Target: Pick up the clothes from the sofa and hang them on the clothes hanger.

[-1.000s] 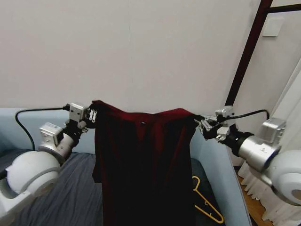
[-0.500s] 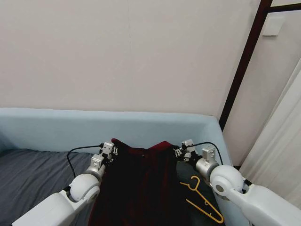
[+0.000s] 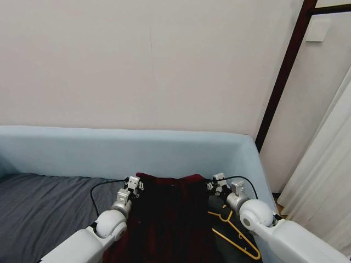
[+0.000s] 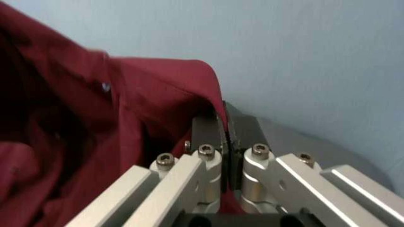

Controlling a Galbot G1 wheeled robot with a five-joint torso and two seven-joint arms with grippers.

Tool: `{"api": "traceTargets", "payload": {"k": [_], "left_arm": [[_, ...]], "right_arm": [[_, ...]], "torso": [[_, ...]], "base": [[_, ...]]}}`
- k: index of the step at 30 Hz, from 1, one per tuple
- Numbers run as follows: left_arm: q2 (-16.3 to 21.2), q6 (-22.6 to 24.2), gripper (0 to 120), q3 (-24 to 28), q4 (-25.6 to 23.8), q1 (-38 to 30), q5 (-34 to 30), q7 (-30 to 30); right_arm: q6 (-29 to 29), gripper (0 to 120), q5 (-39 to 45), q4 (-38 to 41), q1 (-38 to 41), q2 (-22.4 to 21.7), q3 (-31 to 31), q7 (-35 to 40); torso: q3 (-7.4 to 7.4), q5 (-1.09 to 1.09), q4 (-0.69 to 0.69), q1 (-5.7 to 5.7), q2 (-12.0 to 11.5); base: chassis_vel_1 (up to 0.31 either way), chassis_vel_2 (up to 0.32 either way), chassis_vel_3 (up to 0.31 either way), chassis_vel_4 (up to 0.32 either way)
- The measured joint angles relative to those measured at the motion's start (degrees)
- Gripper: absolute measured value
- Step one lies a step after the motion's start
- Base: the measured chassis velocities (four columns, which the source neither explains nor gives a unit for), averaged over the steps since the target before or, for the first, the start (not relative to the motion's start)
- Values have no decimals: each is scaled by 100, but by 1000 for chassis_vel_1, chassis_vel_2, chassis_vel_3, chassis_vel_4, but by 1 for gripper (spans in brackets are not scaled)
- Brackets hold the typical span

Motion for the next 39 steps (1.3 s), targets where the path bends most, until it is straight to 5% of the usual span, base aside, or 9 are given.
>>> {"api": "traceTargets", "payload": {"k": [10,18,28,39], "left_arm": [[-77,-3,0,97,241,-78,23,16],[-59,24,0,144,161,-62,-27,-5],[-87,-1,0,246,103,37,97,-16],[-20,-57,0,308,-68,145,218,-12]], "right_arm": [[109,1,-277,-795,194,382,-161,-81],[109,29,-460,-857,168,302,-170,-84],[165,69,-517,-268,-496,-343,193,-275],[-241,100,-691,-1143,-1059,-444,794,-1235]], "torso": [[0,-1,0,0,0],[0,0,0,-1,1],[-1,-1,-1,-1,1],[-1,1,-1,-1,1]], "base": [[0,0,0,0],[0,0,0,0],[0,0,0,0],[0,0,0,0]]}}
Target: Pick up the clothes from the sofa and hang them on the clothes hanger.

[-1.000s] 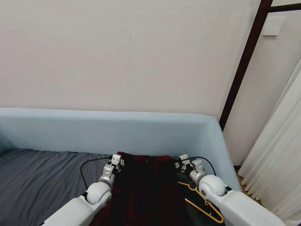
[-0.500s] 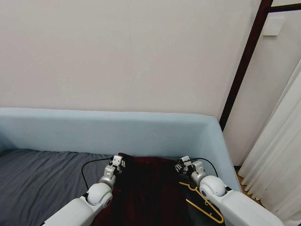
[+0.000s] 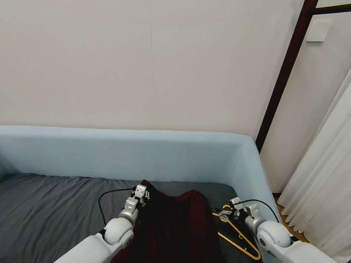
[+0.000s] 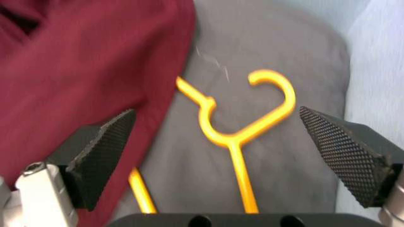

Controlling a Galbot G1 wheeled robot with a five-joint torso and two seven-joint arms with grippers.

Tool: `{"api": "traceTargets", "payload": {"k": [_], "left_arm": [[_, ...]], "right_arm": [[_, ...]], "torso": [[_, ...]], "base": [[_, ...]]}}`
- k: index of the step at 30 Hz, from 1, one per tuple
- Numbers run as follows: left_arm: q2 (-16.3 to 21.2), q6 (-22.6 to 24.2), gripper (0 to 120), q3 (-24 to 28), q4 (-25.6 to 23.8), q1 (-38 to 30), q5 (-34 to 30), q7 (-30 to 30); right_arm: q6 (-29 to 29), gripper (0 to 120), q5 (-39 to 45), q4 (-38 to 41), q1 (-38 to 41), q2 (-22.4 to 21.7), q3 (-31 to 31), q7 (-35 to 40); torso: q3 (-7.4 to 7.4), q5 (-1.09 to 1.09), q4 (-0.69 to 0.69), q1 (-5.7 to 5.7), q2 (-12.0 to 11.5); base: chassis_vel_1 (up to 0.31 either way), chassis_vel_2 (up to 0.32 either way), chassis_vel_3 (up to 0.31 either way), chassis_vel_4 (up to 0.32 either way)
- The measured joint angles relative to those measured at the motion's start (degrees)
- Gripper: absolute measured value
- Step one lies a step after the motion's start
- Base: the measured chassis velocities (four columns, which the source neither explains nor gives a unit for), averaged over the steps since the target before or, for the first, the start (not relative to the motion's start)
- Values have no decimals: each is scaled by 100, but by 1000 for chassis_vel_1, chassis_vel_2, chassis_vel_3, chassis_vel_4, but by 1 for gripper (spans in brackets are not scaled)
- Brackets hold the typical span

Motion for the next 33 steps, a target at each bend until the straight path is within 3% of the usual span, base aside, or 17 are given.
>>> {"api": "traceTargets", "payload": {"k": [20,33], "left_arm": [[155,-44,0,-10,-296,116,48,10],[112,-31,0,-44,-347,157,36,8]], "right_arm": [[154,98,-583,-1334,121,407,38,-983],[127,49,-599,-1860,311,693,131,-1186]], "torso": [[1,-1,0,0,0],[1,-1,1,0,0]], "base": [[0,0,0,0],[0,0,0,0]]}}
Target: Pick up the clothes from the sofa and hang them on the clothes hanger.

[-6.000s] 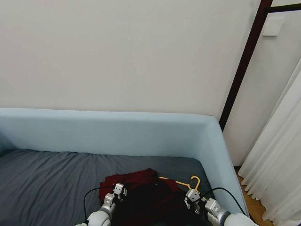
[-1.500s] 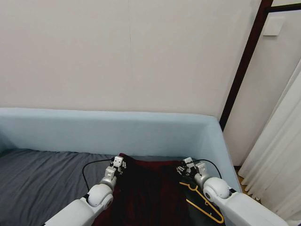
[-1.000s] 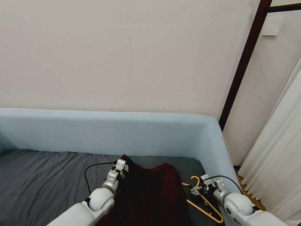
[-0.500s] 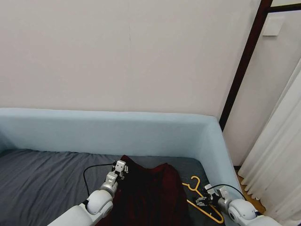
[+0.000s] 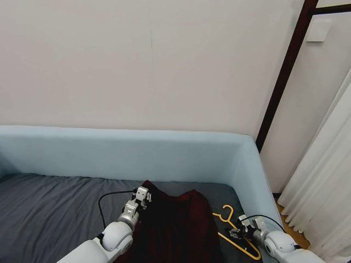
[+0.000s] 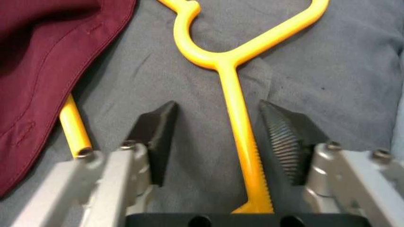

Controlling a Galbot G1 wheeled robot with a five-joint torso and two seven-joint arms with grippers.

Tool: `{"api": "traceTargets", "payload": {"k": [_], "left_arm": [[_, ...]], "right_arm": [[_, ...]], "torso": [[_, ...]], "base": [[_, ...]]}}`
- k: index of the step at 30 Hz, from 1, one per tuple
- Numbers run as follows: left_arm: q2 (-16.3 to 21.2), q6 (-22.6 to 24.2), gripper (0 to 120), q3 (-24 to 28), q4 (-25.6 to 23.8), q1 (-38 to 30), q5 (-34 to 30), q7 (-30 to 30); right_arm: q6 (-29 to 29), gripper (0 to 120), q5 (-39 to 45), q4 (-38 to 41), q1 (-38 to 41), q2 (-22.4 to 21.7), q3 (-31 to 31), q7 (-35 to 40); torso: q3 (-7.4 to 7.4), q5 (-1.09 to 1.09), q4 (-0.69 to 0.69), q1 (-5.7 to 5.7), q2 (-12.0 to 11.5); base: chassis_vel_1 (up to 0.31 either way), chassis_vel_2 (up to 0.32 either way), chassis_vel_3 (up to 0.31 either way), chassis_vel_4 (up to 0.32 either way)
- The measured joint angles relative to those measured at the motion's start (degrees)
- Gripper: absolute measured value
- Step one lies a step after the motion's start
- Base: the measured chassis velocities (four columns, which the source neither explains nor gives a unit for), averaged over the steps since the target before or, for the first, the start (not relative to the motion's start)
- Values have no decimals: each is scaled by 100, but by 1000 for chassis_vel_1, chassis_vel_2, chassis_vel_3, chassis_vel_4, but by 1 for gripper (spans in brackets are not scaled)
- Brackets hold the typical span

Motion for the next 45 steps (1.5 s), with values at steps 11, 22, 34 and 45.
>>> {"api": "traceTargets", "payload": {"k": [11,22,34,45], "left_arm": [[-19,2,0,3,9,2,-1,-5],[9,3,0,-24,-21,48,4,-6],[136,2,0,-92,-159,124,2,-6],[279,2,0,-223,-357,265,2,-6]], "right_arm": [[13,9,58,96,-45,-72,1,-9],[66,4,91,307,-129,-249,91,203],[492,4,81,482,105,-324,265,944],[381,4,-107,1008,221,-619,248,1114]], "torso": [[0,0,-2,0,0],[0,0,-1,0,0],[0,0,0,0,0],[0,-1,1,1,0]], "base": [[0,0,0,0],[0,0,0,0],[0,0,0,0],[0,0,0,0]]}}
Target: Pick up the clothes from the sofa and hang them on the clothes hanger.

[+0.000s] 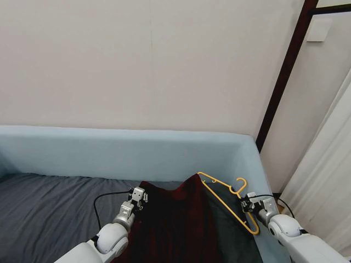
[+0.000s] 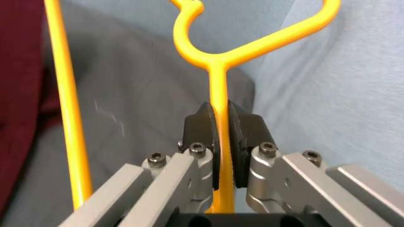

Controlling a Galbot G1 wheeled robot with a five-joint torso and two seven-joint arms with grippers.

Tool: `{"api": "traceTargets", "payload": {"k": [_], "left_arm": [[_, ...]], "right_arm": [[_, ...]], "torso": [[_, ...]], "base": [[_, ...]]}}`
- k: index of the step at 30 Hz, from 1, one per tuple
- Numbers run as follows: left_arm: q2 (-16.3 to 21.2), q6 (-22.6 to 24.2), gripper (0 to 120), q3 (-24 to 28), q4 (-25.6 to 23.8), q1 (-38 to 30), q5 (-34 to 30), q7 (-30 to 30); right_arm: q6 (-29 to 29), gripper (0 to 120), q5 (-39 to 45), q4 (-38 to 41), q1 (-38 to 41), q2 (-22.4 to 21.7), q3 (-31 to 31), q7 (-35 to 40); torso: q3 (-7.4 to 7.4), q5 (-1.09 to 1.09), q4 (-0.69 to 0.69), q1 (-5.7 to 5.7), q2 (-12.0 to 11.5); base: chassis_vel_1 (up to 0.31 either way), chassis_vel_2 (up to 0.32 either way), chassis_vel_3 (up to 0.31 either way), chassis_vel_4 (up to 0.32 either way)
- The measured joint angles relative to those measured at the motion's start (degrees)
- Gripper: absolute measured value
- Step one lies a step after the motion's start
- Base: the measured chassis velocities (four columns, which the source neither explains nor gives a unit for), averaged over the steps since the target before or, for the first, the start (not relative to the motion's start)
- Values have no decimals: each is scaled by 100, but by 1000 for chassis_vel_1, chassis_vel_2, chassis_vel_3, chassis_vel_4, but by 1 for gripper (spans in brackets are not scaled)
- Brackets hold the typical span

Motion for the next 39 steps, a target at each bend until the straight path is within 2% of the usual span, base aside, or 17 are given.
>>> {"api": "traceTargets", "payload": {"k": [5,10,14,15,18,20,29,31,34,39], "left_arm": [[33,-1,0,-79,-52,37,8,0],[72,-2,0,-94,-101,8,0,4],[148,7,0,-39,-188,-99,-76,6],[148,7,0,-39,-188,-99,-76,6],[208,7,0,1,-257,-186,-107,6],[248,9,0,1,-323,-204,-129,7],[811,140,0,-123,-1001,-266,-334,19],[884,160,0,-146,-1100,-251,-356,19],[1087,278,0,-164,-1520,-84,-370,-10],[1081,310,0,-83,-1601,-78,-359,-20]], "right_arm": [[25,4,-167,270,-156,-247,-67,74],[102,4,-232,903,-362,-448,163,387],[349,4,-910,1795,-835,-635,357,623],[349,4,-910,1795,-835,-635,357,623],[779,4,-1797,2210,-1242,-647,563,837],[905,4,-2025,2297,-1351,-628,616,929],[1514,4,-3419,3068,-2344,-582,1137,1143],[1579,4,-3580,3152,-2456,-578,1144,1143],[1640,4,-3972,3506,-2781,-513,1077,1166],[1640,4,-4041,3565,-2784,-442,977,1213]], "torso": [[0,3,-2,0,0],[0,-1,-3,0,0],[0,0,-1,0,0],[0,0,-1,0,0],[0,-1,-2,0,0],[0,0,-3,0,0],[-1,0,-2,-1,0],[-1,1,-2,0,0],[-1,0,-1,0,0],[-1,0,-1,0,0]], "base": [[0,0,0,0],[0,0,0,0],[0,0,0,0],[0,0,0,0],[0,0,0,0],[0,0,0,0],[0,0,0,0],[0,0,0,0],[0,0,0,0],[0,0,0,0]]}}
